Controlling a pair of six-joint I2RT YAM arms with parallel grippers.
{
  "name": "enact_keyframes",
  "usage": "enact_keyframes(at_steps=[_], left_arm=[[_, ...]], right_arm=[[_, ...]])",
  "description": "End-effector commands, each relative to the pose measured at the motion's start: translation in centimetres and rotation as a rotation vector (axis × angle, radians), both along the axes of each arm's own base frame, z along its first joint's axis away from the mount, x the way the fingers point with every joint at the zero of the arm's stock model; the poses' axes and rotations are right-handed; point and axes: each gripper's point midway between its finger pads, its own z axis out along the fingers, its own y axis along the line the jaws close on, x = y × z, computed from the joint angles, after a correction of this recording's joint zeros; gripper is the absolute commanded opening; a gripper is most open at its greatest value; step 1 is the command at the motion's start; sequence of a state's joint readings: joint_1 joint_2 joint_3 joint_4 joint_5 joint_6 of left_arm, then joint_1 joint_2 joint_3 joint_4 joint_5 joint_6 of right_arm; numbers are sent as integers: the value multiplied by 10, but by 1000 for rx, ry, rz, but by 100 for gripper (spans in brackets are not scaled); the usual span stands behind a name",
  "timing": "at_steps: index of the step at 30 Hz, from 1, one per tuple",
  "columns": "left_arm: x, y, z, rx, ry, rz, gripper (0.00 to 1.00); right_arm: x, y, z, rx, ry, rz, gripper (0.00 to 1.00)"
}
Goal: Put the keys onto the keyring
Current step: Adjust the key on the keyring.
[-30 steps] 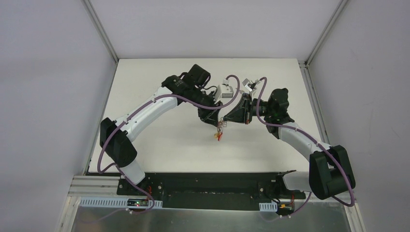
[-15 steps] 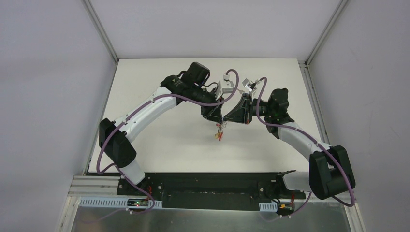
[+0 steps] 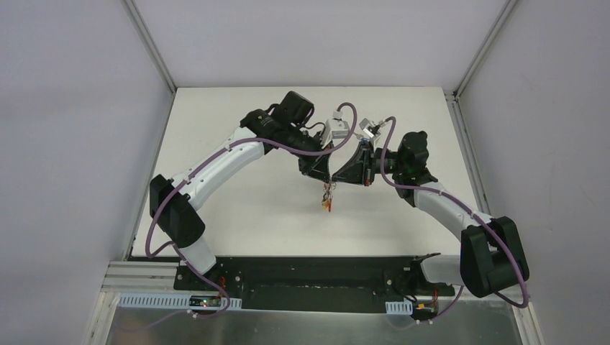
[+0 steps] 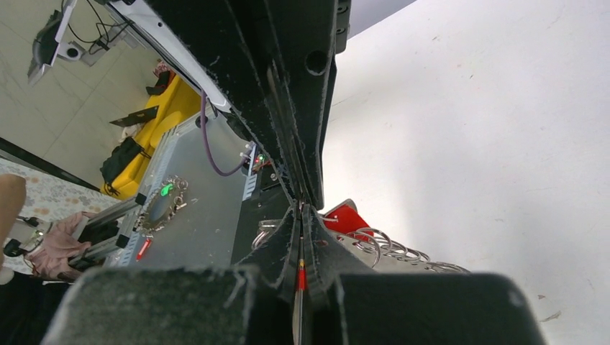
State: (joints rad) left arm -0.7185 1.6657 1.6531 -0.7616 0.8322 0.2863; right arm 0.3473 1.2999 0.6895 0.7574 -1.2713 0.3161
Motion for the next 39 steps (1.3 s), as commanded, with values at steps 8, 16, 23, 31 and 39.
enact_keyframes(at_steps=[8, 16, 23, 31, 39], left_arm=[[-3, 7, 19, 88, 118, 101, 0], [-4, 0, 24, 56, 144, 94, 0], [0, -4, 23, 45, 147, 97, 0], [4, -8, 27, 23, 135, 103, 0], [-1, -2, 19, 42, 111, 59, 0]], right_arm=[[-6, 1, 6, -4, -110, 22, 7], [-10, 1, 7, -2, -111, 37, 8], [-15, 5, 8, -2, -103, 58, 0], [-17, 8, 5, -5, -91, 68, 0], [-14, 6, 12, 2, -110, 52, 15]])
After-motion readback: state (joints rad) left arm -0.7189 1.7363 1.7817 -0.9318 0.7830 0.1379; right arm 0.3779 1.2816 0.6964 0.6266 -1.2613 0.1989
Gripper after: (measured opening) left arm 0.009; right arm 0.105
